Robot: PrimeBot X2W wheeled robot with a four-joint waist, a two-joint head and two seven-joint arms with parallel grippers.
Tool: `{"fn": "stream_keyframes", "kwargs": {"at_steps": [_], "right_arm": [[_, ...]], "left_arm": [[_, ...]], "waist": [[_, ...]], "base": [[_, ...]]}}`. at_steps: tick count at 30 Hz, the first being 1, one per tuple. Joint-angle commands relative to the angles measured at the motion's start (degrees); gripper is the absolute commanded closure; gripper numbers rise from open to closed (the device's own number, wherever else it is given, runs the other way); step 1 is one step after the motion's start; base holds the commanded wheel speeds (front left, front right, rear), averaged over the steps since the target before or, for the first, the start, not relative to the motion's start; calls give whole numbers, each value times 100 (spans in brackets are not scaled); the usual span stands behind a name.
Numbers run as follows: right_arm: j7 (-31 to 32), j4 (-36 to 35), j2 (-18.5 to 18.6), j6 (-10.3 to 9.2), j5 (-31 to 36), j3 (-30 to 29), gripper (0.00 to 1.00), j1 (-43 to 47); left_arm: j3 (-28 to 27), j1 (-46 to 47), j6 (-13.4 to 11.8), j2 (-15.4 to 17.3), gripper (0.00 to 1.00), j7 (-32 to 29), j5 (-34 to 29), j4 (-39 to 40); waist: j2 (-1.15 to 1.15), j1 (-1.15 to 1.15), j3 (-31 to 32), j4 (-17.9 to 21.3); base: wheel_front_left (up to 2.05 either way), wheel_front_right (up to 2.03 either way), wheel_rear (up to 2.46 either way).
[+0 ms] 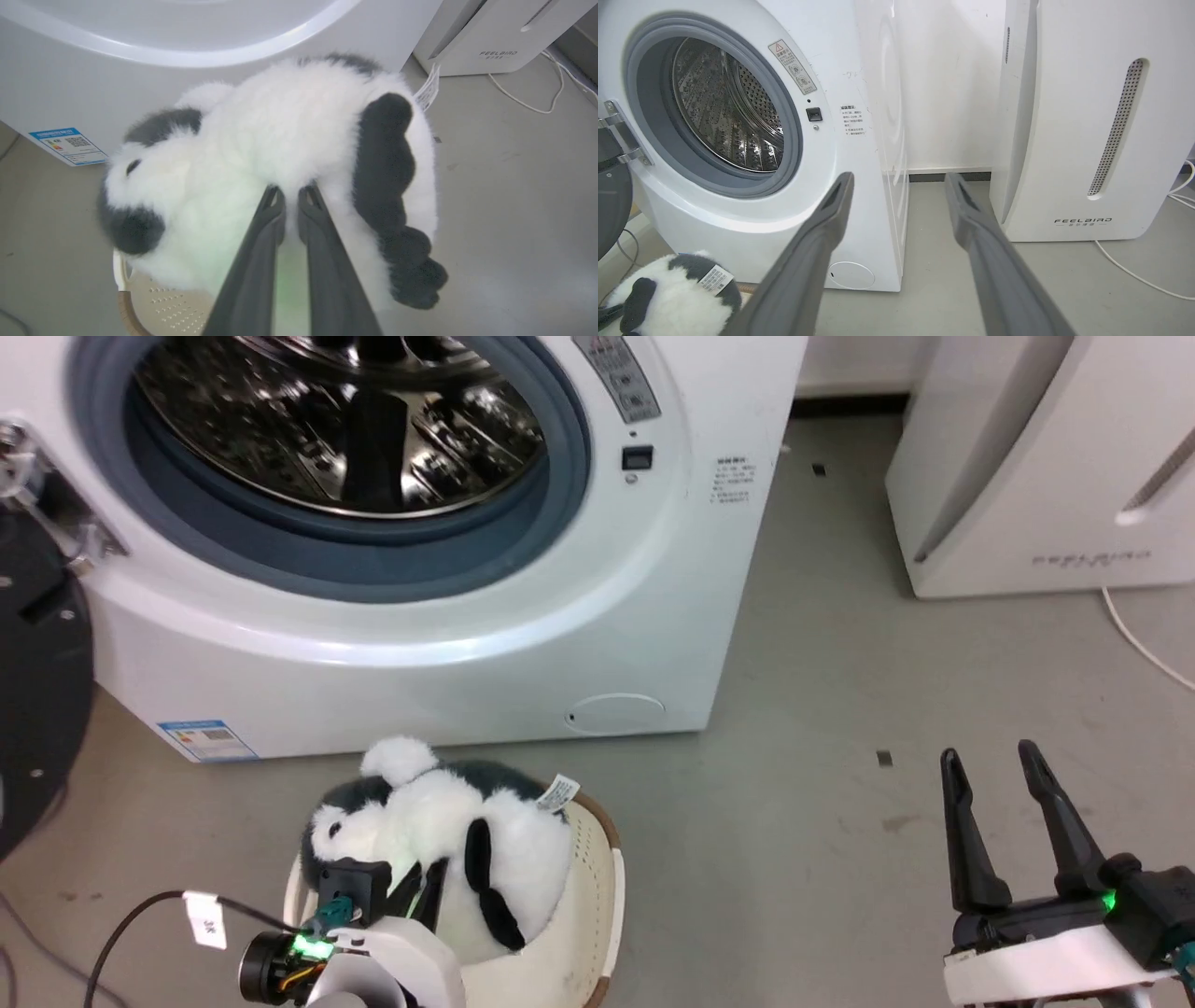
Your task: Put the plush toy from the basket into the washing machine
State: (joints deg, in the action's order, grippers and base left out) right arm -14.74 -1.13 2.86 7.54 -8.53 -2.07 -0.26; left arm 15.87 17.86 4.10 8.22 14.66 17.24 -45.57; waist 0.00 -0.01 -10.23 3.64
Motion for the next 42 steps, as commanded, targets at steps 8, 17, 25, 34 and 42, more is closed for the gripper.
{"fn": "stream_keyframes", "kwargs": {"at_steps": [8,17,25,34,42], "right_arm": [[-26,15,1,-5,19,-23,0,173],[-26,-85,1,-5,-23,21,0,119],[-26,-289,1,-5,-41,39,0,-75],[-26,-807,1,-5,-146,124,0,-441],[-26,-1124,1,-5,-364,163,0,-769]], "left_arm": [[-427,-555,-153,-29,100,33,-267,1717],[-939,-714,-162,-64,100,33,-520,3409],[-1324,-296,-75,-10,100,33,-558,4045],[-1763,1051,11,464,100,-5,-496,3984],[-2031,3055,77,1289,100,-441,-498,3339]], "waist": [[0,1,290,-122],[0,1,129,-5],[0,1,-354,241],[0,1,-1476,640],[0,1,-2510,1018]], "base": [[0,0,0],[0,0,0],[0,0,0],[0,0,0],[0,0,0]]}}
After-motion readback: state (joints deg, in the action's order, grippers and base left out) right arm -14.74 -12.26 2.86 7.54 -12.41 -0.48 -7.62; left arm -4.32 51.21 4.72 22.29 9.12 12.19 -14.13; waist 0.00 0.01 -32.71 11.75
